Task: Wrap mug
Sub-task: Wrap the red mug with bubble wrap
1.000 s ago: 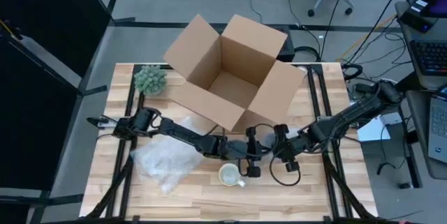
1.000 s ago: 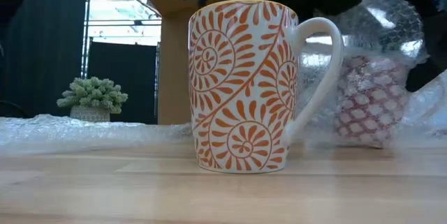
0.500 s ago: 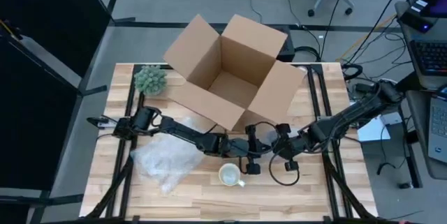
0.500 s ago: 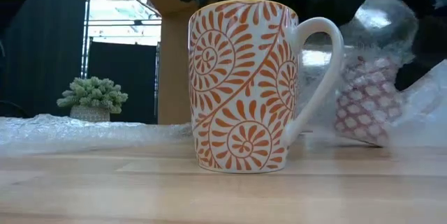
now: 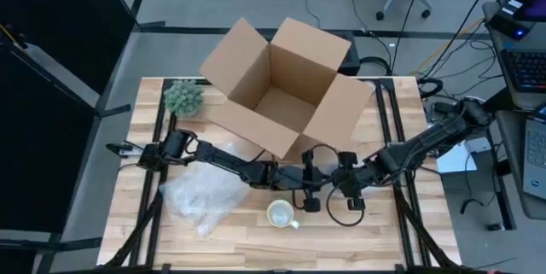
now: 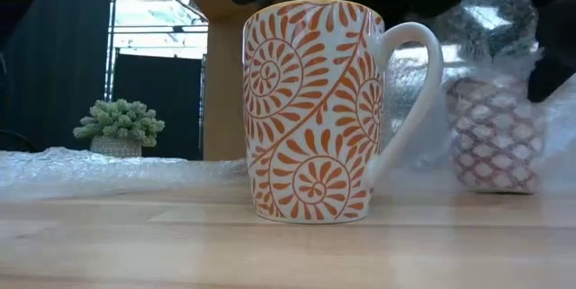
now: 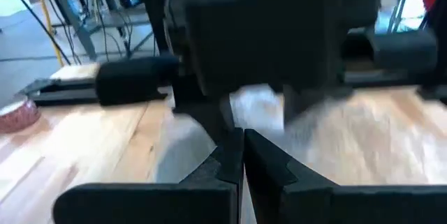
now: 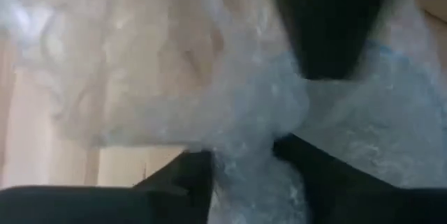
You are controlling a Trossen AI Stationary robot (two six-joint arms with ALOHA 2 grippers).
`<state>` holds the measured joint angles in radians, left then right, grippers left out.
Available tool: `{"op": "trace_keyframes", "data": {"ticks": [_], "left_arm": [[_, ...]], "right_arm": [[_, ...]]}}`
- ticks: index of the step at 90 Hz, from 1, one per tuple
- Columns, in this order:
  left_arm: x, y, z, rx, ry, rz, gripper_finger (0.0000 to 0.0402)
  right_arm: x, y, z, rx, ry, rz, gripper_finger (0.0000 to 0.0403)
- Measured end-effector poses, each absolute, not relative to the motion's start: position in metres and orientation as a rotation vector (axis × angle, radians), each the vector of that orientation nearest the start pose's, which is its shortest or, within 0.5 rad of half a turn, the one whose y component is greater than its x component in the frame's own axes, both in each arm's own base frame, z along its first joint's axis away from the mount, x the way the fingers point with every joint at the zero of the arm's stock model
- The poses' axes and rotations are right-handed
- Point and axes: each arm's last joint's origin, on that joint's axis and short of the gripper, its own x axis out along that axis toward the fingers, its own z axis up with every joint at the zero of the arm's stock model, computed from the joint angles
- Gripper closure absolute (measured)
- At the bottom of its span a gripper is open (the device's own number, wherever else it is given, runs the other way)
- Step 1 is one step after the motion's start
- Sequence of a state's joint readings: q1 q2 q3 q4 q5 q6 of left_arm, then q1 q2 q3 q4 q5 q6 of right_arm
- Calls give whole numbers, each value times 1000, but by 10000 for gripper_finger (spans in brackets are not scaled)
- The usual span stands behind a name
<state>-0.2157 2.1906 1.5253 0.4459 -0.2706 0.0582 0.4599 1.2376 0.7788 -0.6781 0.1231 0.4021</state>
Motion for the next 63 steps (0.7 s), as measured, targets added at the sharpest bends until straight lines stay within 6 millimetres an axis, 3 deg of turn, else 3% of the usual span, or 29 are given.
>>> {"op": "trace_keyframes", "data": {"ticks": [21,40,63], "left_arm": [[486,-99,192,116,229,31,402],[487,-99,181,124,274,18,402],[487,-99,182,122,270,17,402]], "right_arm": [[205,97,214,4,1048,115,192],[208,96,221,-26,1037,132,175],[209,96,258,-40,1071,126,178]]}}
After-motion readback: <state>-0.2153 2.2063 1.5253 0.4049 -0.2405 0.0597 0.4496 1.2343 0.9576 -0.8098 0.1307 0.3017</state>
